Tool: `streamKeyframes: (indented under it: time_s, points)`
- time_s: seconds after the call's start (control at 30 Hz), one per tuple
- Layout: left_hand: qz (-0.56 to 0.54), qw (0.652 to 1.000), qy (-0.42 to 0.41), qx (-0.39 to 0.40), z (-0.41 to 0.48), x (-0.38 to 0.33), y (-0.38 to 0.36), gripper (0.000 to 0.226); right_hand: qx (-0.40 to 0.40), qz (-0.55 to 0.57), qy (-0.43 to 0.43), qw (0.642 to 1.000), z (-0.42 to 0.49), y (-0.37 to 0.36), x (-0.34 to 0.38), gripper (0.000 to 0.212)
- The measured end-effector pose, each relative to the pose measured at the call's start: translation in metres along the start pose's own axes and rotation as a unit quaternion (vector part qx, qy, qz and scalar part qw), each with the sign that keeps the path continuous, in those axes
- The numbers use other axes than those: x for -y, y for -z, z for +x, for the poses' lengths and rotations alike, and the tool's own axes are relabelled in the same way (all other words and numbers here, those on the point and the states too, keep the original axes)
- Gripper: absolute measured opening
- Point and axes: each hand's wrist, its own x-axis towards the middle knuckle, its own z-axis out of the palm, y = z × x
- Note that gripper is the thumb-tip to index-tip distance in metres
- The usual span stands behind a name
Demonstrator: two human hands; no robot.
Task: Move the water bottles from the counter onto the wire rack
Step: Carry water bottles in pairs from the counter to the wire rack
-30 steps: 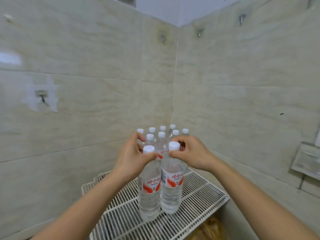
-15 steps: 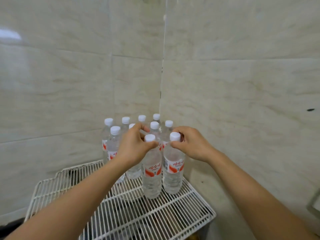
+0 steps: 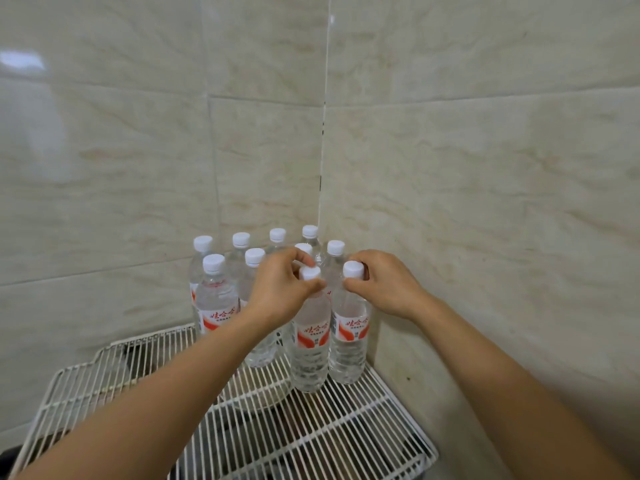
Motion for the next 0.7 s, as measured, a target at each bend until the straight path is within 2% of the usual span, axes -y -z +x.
streamKeyframes:
  time_s: [0.4,0.7]
  points:
    - [0.038,0.999,-0.023,-0.018,0.014,0.008,-0.017,0.028,0.000,-0.025,-0.005,1.000,0.011,0.001,-0.004,0.029]
    - [0.094,0.993,-0.056,-0.037,0.010,0.012,-0.017,0.044,0.028,-0.047,-0.021,0.998,0.012,0.005,0.000,0.029]
